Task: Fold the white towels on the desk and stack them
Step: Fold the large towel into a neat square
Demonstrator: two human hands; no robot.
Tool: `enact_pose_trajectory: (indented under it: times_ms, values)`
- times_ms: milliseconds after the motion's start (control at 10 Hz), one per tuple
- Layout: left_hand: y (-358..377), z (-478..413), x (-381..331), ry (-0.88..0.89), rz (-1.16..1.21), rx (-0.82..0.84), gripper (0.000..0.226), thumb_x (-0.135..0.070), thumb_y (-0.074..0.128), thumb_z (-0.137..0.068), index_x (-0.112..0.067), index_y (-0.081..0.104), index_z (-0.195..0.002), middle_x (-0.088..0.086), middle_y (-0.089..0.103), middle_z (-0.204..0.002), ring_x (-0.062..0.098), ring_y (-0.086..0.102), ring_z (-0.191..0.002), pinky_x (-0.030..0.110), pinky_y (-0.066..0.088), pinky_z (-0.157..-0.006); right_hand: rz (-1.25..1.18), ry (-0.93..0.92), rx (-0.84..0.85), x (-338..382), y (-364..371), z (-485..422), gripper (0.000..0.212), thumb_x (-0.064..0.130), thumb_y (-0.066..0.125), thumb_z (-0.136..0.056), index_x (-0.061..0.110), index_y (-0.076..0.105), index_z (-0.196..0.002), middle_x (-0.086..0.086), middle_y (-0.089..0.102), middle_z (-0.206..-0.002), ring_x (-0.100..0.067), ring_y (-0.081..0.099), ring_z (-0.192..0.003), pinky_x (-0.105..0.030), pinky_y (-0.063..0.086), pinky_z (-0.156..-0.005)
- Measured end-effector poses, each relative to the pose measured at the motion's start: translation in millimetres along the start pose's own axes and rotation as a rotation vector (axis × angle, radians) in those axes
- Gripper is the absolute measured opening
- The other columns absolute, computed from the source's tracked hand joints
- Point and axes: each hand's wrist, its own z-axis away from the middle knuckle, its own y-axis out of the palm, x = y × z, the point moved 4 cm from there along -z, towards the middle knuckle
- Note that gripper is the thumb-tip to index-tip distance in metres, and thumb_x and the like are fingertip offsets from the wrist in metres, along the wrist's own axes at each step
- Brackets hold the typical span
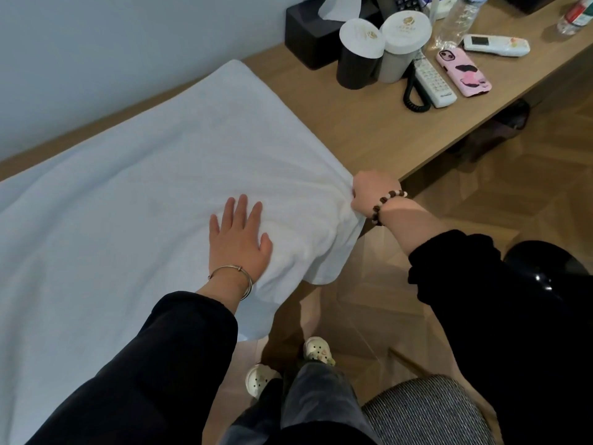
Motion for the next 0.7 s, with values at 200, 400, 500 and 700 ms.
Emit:
enact_pose_trajectory:
  times_ms: [200, 400, 500, 700]
  values:
    - [0.2, 0.2, 0.8, 0.001, 0.008, -0.004, 0.062, -0.041, 0.029, -0.089, -0.027, 0.019, -0.149, 0.001, 0.009, -0.159, 0.022, 0.0, -0.146, 0.047, 0.004, -0.116, -0.1, 0.145, -0.021, -31.2, -0.8, -8.7, 0.028, 0.013, 0.051, -0.085, 0.012, 0.047, -0.058, -0.004, 0.047, -0.055, -0.02, 0.046, -0.049, -0.024, 0.034, -0.046]
    - [0.3, 0.7, 0.3, 0.001, 0.021, -0.004, 0.062, -0.041, 0.03, -0.089, -0.027, 0.019, -0.149, 0.001, 0.009, -0.159, 0.022, 0.0, -0.146, 0.047, 0.004, -0.116, -0.763, 0.492, -0.325, -41.9, 39.8, 21.4, 0.015, 0.015, 0.052, -0.091, 0.013, 0.06, -0.079, -0.001, 0.06, -0.081, -0.014, 0.054, -0.073, -0.026, 0.043, -0.066]
    - [0.5, 0.4, 0.3, -0.003, 0.007, -0.002, 0.063, -0.042, 0.028, -0.089, -0.027, 0.019, -0.149, 0.001, 0.009, -0.159, 0.022, 0.0, -0.146, 0.047, 0.003, -0.116, -1.167, 0.615, -0.305, -34.1, 76.8, 38.1, 0.021, 0.006, 0.052, -0.09, 0.001, 0.066, -0.104, -0.008, 0.06, -0.098, -0.016, 0.051, -0.09, -0.022, 0.04, -0.073]
    - [0.1, 0.0, 0.1, 0.0, 0.019, -0.005, 0.062, -0.04, 0.031, -0.089, -0.026, 0.02, -0.148, 0.001, 0.01, -0.159, 0.022, 0.0, -0.146, 0.047, 0.005, -0.117, -1.039, 0.521, -0.034, -32.0, 79.9, 23.8, 0.011, -0.003, 0.047, -0.084, 0.002, 0.057, -0.085, -0.011, 0.05, -0.086, -0.022, 0.045, -0.085, -0.025, 0.038, -0.065]
